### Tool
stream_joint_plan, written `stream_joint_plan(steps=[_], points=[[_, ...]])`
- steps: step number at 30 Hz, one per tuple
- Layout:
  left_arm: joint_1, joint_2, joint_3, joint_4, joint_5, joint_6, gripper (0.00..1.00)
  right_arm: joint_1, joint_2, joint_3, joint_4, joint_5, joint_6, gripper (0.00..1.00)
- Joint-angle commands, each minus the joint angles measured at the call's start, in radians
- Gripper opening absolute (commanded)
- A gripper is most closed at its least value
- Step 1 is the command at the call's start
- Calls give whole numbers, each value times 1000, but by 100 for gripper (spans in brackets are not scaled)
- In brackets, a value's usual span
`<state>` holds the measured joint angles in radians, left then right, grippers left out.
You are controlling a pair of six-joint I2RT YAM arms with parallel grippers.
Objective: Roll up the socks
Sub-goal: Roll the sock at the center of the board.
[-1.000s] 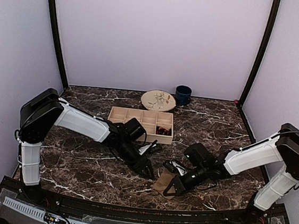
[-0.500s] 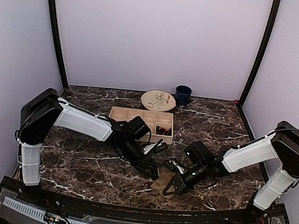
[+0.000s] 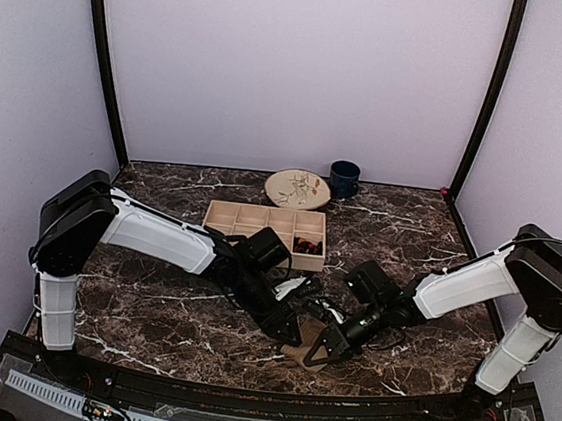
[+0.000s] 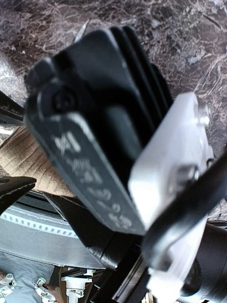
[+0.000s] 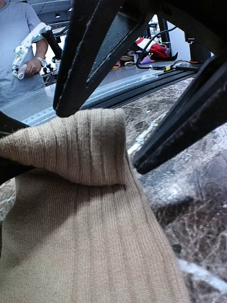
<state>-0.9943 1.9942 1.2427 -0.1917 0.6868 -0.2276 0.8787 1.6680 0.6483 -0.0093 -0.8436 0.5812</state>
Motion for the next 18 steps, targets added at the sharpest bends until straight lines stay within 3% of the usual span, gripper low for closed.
stream_joint_plan(steps=[1,18], points=[[-17,-43,-6,-14,-10,27,39,-10,1,-30,11,-32,8,5],[-29,-88,-20,-38,-31,99,35,-18,65,-23,81,-78,48,5]])
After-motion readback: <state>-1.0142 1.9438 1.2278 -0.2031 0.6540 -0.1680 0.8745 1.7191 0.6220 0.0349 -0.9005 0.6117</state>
